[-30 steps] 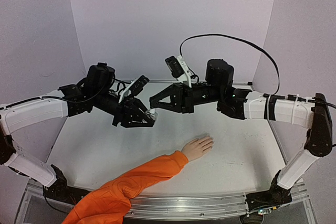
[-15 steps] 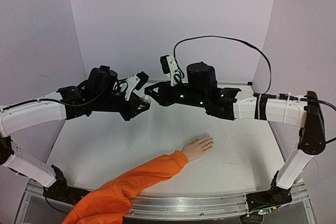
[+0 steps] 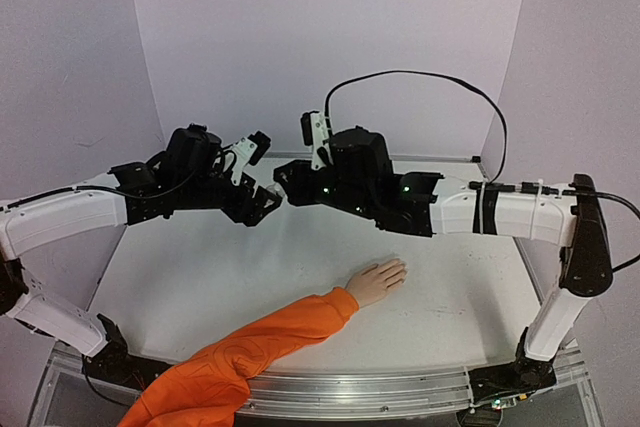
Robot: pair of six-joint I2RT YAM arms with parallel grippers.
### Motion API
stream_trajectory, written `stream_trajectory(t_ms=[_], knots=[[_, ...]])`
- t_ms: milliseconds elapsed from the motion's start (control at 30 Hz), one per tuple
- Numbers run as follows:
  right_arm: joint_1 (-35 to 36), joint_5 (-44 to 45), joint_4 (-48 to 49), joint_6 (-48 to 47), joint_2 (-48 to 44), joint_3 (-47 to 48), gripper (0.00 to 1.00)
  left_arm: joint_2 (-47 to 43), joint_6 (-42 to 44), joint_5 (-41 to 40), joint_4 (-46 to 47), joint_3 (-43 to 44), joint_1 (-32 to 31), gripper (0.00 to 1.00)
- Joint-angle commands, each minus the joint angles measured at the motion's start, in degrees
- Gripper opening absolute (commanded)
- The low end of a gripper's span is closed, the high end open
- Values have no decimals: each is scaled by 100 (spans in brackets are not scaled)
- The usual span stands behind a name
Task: Paint the nails
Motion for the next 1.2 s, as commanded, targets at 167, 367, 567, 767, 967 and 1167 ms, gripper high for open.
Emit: stream_trajectory(t_ms=[167,367,567,767,967,1167], knots=[[-1279,1170,-73,106,-804,-1282,0,-450,-133,339,347,-310,115,99],[-2423,2230,2,454,-826,-2506,0,-637,-132,317,346,-410,128,100],[-3331,2757,249,1035,-710,-3315,0,-692,-132,302,342,-453,132,99],[-3579,3094,310,1462,-305,-3481,0,-740,-132,270,340,-456,131,99],[-3617,3164,315,1715,-62,-3491,5,-748,-132,256,337,-452,132,99],[-3609,3185,310,1637,81,-3511,13,-730,-194,130,340,-455,151,100]])
